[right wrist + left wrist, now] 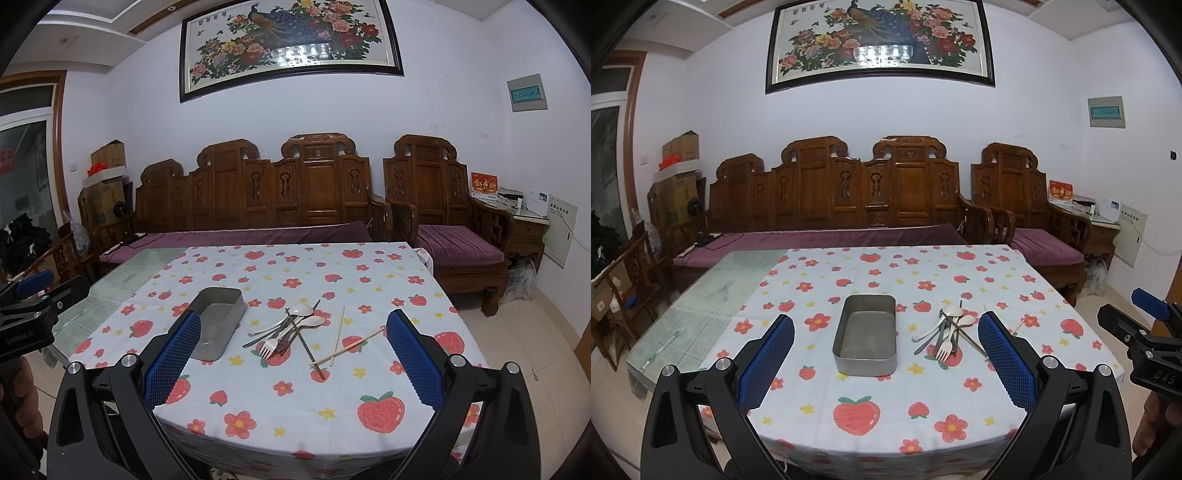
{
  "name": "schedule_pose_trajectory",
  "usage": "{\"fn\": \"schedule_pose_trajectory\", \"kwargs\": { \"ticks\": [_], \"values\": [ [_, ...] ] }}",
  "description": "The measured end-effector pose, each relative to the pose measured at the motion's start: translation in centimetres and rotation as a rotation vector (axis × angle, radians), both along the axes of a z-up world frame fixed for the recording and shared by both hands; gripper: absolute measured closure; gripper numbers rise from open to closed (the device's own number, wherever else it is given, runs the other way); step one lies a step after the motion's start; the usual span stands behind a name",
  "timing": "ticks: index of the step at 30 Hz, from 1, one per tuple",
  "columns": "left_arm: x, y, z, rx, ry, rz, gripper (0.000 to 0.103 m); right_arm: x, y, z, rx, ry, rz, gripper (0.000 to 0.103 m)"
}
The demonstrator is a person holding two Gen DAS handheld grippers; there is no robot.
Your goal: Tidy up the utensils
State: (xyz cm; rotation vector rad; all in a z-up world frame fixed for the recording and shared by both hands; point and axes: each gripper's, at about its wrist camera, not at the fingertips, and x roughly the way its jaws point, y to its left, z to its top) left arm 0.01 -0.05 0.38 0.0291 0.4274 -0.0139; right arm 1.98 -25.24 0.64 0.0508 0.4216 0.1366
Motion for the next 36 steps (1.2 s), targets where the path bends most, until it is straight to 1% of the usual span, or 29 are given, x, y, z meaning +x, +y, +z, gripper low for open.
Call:
{"fn": "schedule_pose_trajectory", "kwargs": {
  "ticks": [11, 13, 19, 27, 28, 34, 36],
  "values": [
    [0.2, -0.4, 0.5, 0.000, -0.004, 0.001, 0.006, -0.1, 0.0, 0.1, 0.000, -0.001, 0.000, 0.002],
    [-0.1, -0.2, 0.1, 0.001, -0.006, 0.002, 0.006, 0.0, 0.0, 0.1, 0.000, -0.002, 0.000, 0.002],
    [-0.1, -0.2, 0.1, 0.001, -0.007, 0.003, 0.006, -0.1, 0.0, 0.1, 0.001, -0.002, 0.000, 0.002],
    [0.2, -0.5, 0.5, -0.001, -0.009, 0.000, 0.006, -0.1, 0.0, 0.2, -0.001, -0.003, -0.001, 0.002],
    [-0.3, -1.0, 0.9, 0.000, -0.011, 0.001, 0.006, -0.1, 0.0, 0.2, 0.001, -0.004, 0.000, 0.002],
    [0.1, -1.7, 1.6, 0.001, -0.010, 0.003, 0.006, -0.1, -0.1, 0.2, 0.002, -0.003, 0.001, 0.002],
    [-0.3, -1.1, 1.1, 0.001, -0.012, 0.000, 0.006, -0.1, 0.0, 0.2, 0.000, -0.006, 0.000, 0.002]
  ]
}}
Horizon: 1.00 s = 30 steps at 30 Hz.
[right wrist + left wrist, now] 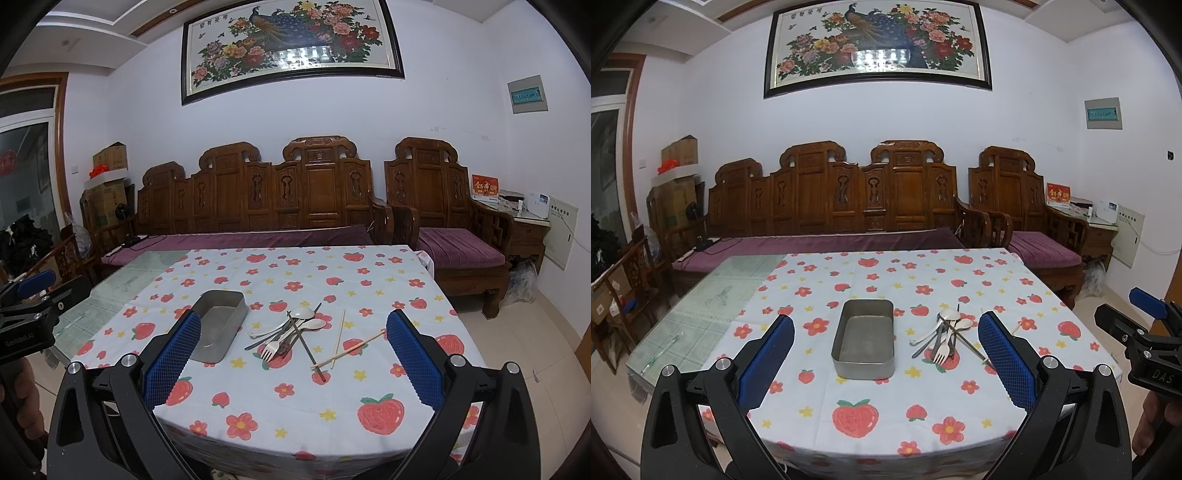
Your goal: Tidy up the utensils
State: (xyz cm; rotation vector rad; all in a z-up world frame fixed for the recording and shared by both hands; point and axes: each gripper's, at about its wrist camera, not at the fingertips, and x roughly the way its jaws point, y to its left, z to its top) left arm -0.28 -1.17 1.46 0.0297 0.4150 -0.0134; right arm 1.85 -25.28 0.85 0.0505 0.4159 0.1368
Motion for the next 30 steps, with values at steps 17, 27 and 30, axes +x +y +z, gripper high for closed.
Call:
{"fn": "schedule_pose_trajectory", "kwargs": {
  "ticks": [17, 27, 30],
  "values": [
    [0.3, -0.2, 0.7, -0.003, -0.005, -0.003, 0.006, 0.0, -0.1, 0.0, 0.002, -0.001, 0.001, 0.002],
    [0.4, -1.0, 2.0, 0.000, -0.005, -0.001, 0.006, -0.1, -0.1, 0.0, 0.002, -0.002, 0.001, 0.002],
    [0.5, -1.0, 1.8, 0.000, -0.002, -0.002, 0.006, -0.1, -0.2, 0.0, 0.003, -0.002, 0.000, 0.002]
  ]
}}
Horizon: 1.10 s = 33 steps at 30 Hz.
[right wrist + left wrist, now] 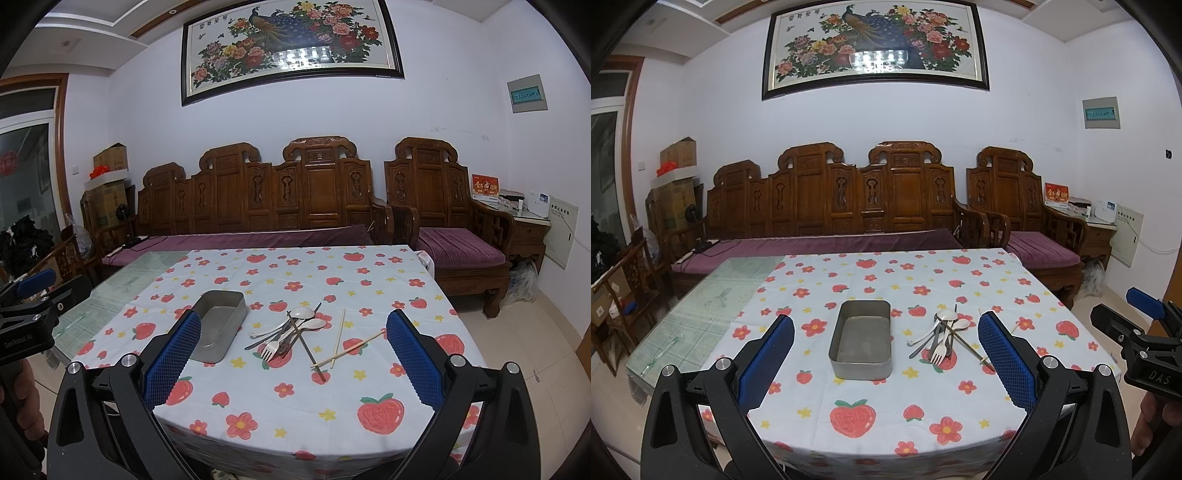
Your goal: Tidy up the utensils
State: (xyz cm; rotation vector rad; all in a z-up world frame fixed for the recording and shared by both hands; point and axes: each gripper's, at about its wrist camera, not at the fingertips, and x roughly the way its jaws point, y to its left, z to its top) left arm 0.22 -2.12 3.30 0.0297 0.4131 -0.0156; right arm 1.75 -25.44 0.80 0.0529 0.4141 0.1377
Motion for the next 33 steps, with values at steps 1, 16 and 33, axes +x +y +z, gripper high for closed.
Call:
{"fn": "schedule_pose_trajectory", "kwargs": {
  "ticks": [1, 16, 33],
  "values": [
    [-1.4, 0.0, 0.7, 0.002, -0.003, -0.002, 0.006, 0.0, 0.0, 0.0, 0.000, -0.001, 0.000, 0.002],
    [3.7, -0.5, -3.8, 0.049, 0.120, -0.052, 0.006, 4.0, -1.9, -3.2, 0.002, 0.024, 0.012, 0.002],
    [15.6, -3.6, -11.8, 0.086, 0.275, -0.208, 0.006, 16.1, -5.3, -10.7, -0.028, 0.245, 0.041, 0.020]
  ]
}}
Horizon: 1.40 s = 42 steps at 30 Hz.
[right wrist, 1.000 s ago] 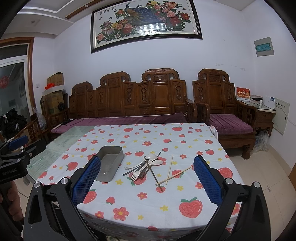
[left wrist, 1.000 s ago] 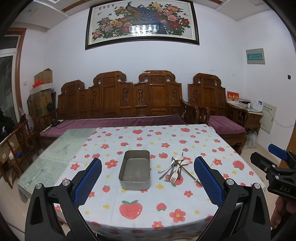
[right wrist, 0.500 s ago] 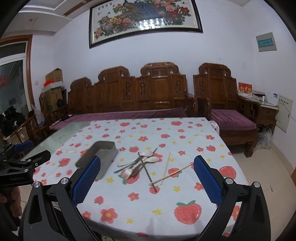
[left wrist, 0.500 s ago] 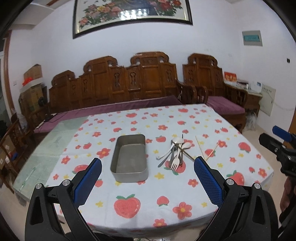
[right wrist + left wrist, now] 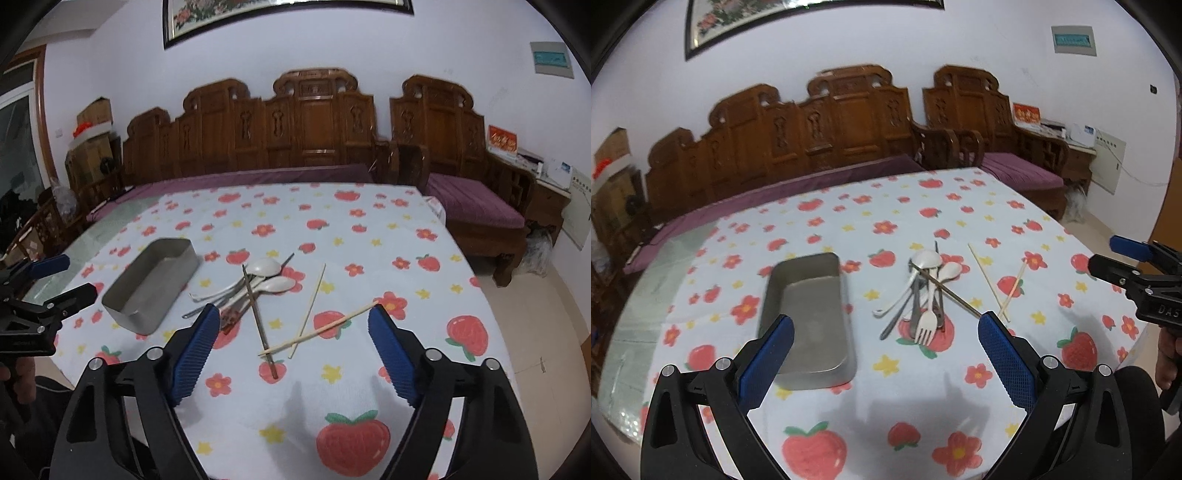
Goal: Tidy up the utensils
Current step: 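Move the left gripper down to the white plastic fork in the utensil pile, then grasp the white plastic fork with the left gripper while the right grasps a light wooden chopstick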
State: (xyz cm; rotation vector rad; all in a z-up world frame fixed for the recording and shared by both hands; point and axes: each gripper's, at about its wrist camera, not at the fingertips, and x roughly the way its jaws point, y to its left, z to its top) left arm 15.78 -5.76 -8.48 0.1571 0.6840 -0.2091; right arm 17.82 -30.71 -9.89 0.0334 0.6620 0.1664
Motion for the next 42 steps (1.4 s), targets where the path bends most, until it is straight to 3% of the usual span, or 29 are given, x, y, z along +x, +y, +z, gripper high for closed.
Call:
{"fn": "schedule_pose_trajectory", "kwargs": {
  "ticks": [5, 8, 22, 29, 31, 42],
  "values": [
    [2.2, -1.1, -2.3, -0.019, 0.068, -0.044, 0.007, 2.9, -0.3, -2.5, -0.001, 0.065, 0.022, 0.023],
    [3.5, -1.9, -3.9, -0.012, 0.100, -0.055, 0.013, 4.3, -0.8, -4.1, -0.001, 0.106, 0.020, 0.024],
    [9.4, -5.4, -10.5, 0.017, 0.238, -0.111, 0.061, 7.6, -2.5, -8.3, -0.016, 0.175, 0.016, 0.024],
    [11.1, -5.8, -12.3, 0.023, 0.289, -0.112, 0.063, 7.7, -2.8, -8.8, -0.005, 0.176, 0.019, 0.024],
    [11.5, -5.7, -12.7, 0.020, 0.306, -0.111, 0.074, 7.7, -2.8, -8.9, -0.006, 0.177, 0.020, 0.024],
    [12.0, -5.4, -13.4, -0.040, 0.348, -0.104, 0.080, 8.0, -2.7, -9.6, -0.009, 0.190, 0.029, 0.024]
  ]
}}
